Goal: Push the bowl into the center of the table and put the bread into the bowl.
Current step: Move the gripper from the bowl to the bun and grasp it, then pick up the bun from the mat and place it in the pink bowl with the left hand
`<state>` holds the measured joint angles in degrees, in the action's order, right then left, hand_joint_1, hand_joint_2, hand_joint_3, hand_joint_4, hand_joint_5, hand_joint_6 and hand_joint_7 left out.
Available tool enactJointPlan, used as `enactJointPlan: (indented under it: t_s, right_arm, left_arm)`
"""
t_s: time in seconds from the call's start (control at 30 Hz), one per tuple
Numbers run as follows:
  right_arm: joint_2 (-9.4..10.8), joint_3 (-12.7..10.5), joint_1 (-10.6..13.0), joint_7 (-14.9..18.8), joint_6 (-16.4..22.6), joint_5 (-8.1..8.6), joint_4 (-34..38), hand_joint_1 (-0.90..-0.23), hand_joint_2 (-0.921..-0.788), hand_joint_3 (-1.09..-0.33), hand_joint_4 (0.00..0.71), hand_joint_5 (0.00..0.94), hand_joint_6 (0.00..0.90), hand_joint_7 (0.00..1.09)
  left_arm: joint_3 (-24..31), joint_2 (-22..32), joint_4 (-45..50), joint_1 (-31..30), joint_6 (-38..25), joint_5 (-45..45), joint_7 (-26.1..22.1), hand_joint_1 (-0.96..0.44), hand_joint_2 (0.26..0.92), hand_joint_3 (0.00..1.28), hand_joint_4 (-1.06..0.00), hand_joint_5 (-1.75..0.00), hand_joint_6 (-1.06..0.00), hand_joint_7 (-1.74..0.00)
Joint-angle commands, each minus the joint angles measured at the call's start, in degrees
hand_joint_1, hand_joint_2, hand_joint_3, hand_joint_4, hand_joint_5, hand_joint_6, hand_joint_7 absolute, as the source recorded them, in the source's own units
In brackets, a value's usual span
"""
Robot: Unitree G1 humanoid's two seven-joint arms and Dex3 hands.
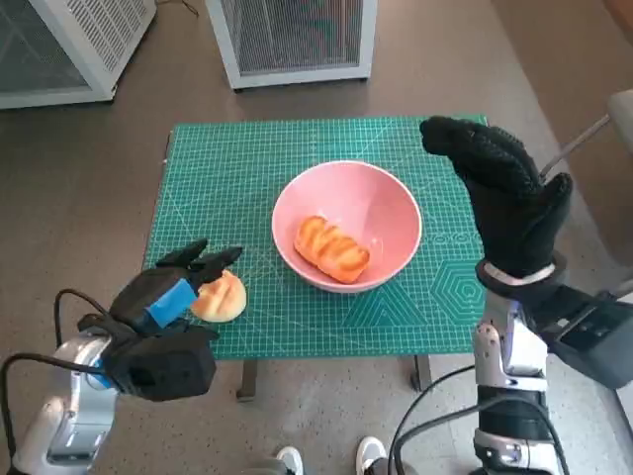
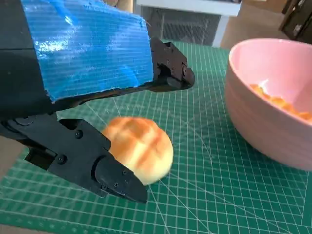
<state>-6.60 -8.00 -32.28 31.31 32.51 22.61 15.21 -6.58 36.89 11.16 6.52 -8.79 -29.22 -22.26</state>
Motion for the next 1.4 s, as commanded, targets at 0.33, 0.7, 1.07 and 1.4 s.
enactJointPlan:
  t_s: [0.33,0.7,1.07,1.4]
  right_arm:
    - [-0.33,-0.13,1.72,0.69,-0.81,0.54,0.07,-0.379,-0.921,-0.515,0.416,0.001,0.115,0.67]
    - [-0.35,-0.15,1.80,0.79,-0.79,0.43,0.03,-0.373,-0.921,-0.519,0.416,0.001,0.113,0.68]
    - [-0.08,0.03,2.09,0.88,-1.01,0.62,-0.19,-0.383,-0.921,-0.515,0.417,0.001,0.112,0.68]
    - [0.07,0.20,2.27,0.89,-1.30,0.62,-0.33,-0.376,-0.921,-0.518,0.424,0.004,0.112,0.68]
  left_arm:
    - [-3.05,-3.44,-8.79,2.83,1.82,-1.37,4.28,-0.07,0.754,0.01,-0.25,-0.02,-0.39,-0.02]
    - [-4.20,-4.26,-14.80,4.06,3.52,-1.99,7.06,-0.02,0.813,0.02,-0.49,-0.04,-0.58,-0.06]
    - [-3.84,-3.61,-17.15,3.80,5.46,-2.19,9.55,0.00,0.907,0.11,-0.72,-0.89,-0.57,-0.89]
    - [-0.72,-1.63,-11.88,2.12,8.47,-1.43,11.42,0.00,0.921,0.14,-0.66,-1.27,-0.51,-1.19]
